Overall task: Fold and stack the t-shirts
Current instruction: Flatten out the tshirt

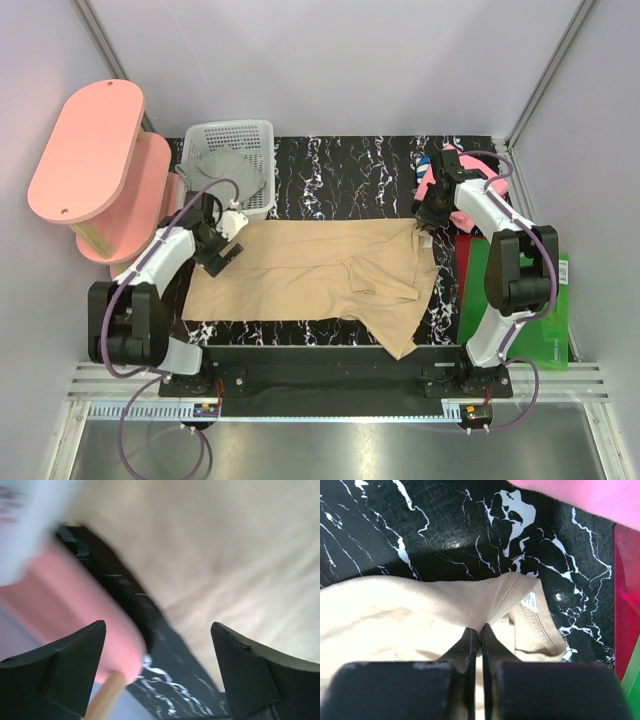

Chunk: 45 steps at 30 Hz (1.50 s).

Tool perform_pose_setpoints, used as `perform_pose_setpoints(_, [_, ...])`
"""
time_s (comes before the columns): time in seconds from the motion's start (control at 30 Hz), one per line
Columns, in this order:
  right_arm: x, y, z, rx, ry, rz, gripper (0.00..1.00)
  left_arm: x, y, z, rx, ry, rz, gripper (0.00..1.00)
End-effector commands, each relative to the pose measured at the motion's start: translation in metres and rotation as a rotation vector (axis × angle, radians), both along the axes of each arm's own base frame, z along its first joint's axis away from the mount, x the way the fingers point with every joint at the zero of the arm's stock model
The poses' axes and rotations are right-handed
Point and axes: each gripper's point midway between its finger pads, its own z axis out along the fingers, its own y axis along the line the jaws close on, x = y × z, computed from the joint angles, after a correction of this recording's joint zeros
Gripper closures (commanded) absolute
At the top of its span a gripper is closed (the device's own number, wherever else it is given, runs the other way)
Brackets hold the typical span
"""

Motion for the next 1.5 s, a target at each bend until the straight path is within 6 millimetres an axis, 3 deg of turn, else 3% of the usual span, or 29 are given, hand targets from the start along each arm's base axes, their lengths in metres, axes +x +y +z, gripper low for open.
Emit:
perform_pose_setpoints(0.0, [0.012,0.002,0.018,0.014,-0.072,0.013,0.82,-0.018,-0.014,-0.03,-0.073,0.129,0.011,0.09])
perform_pose_setpoints(0.13, [0.01,0.001,0.022,0.014,-0.08,0.013,0.54,0.019,-0.022,-0.015,-0.127,0.071,0.066,0.1])
perform_pose_setpoints(0.2, [0.008,-0.001,0.027,0.004,-0.095,0.011,0.24,0.03,-0.026,-0.005,-0.152,0.051,0.072,0.1])
perform_pose_setpoints(0.3, [0.004,-0.011,0.043,-0.035,-0.138,-0.015,0.09,0.044,-0.028,0.017,-0.167,-0.003,0.084,0.1])
perform_pose_setpoints(0.37, [0.004,-0.009,0.061,-0.023,-0.193,-0.016,0.08,0.052,-0.021,0.028,-0.147,-0.055,0.11,0.09])
perform_pose_setpoints(0.5, [0.005,0.014,0.087,0.048,-0.262,0.035,0.13,0.07,-0.007,0.041,-0.102,-0.156,0.172,0.08])
perform_pose_setpoints(0.67, [-0.009,0.06,0.096,0.116,-0.27,0.143,0.17,0.089,0.003,0.028,-0.053,-0.134,0.221,0.09])
perform_pose_setpoints(0.87, [-0.039,0.094,0.07,0.137,-0.184,0.213,0.18,0.116,0.008,0.025,-0.036,-0.154,0.255,0.09])
perform_pose_setpoints(1.0, [-0.06,0.104,0.047,0.133,-0.124,0.235,0.18,0.14,0.011,0.029,-0.029,-0.175,0.274,0.08])
perform_pose_setpoints(1.2, [-0.076,0.104,0.037,0.133,-0.097,0.237,0.21,0.156,0.024,0.033,0.006,-0.195,0.307,0.08])
perform_pose_setpoints(1.27, [-0.079,0.103,0.037,0.13,-0.095,0.236,0.21,0.151,0.019,0.036,-0.021,-0.189,0.296,0.08])
perform_pose_setpoints(1.37, [-0.082,0.102,0.036,0.13,-0.09,0.235,0.21,0.128,0.006,0.051,-0.079,-0.186,0.247,0.07])
perform_pose_setpoints(1.47, [-0.09,0.1,0.032,0.131,-0.065,0.237,0.21,0.092,-0.007,0.07,-0.114,-0.198,0.158,0.06])
